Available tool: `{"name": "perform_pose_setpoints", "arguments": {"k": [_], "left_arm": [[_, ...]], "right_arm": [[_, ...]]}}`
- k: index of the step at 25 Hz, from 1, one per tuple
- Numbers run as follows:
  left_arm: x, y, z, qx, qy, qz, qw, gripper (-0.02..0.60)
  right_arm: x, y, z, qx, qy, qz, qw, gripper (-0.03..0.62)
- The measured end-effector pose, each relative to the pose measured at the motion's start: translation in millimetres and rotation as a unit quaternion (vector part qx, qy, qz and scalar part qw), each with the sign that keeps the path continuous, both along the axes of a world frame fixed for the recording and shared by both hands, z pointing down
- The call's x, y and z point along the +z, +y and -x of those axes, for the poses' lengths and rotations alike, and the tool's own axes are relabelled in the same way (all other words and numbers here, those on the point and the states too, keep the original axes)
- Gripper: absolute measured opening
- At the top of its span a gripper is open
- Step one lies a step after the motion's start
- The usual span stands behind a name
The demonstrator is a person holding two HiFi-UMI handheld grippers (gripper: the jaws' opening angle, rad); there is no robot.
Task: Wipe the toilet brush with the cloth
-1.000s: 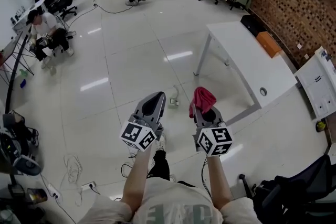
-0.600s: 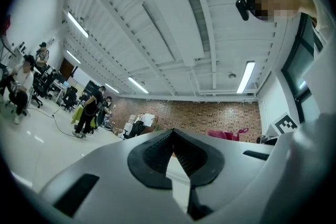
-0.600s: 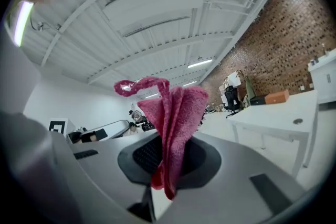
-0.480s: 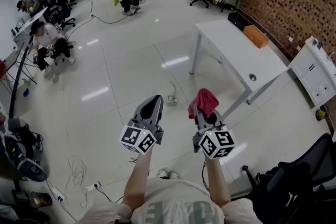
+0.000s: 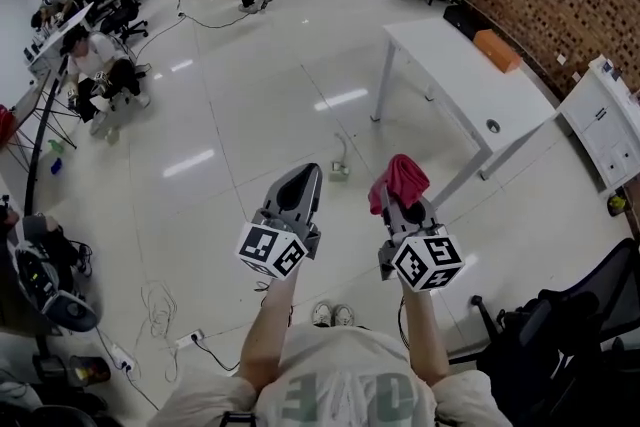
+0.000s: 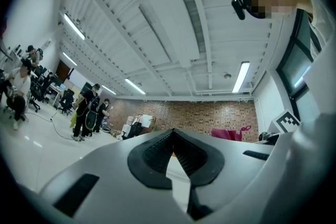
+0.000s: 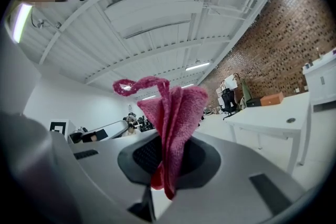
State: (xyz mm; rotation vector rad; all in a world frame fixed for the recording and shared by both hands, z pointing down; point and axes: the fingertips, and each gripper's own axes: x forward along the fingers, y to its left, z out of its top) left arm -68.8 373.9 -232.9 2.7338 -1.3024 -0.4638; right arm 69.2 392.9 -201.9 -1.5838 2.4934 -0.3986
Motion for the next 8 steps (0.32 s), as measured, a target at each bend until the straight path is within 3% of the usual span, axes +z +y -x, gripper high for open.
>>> {"name": "perform_pose_setpoints", "arguments": {"k": [8], "left_arm": [[-1.9, 8.1, 11.1, 0.006, 0.01, -0.006, 0.9999, 0.005]], "right_arm": [[1.1, 13.5, 19.8, 0.005, 0.018, 0.001, 1.0, 0.031]]}}
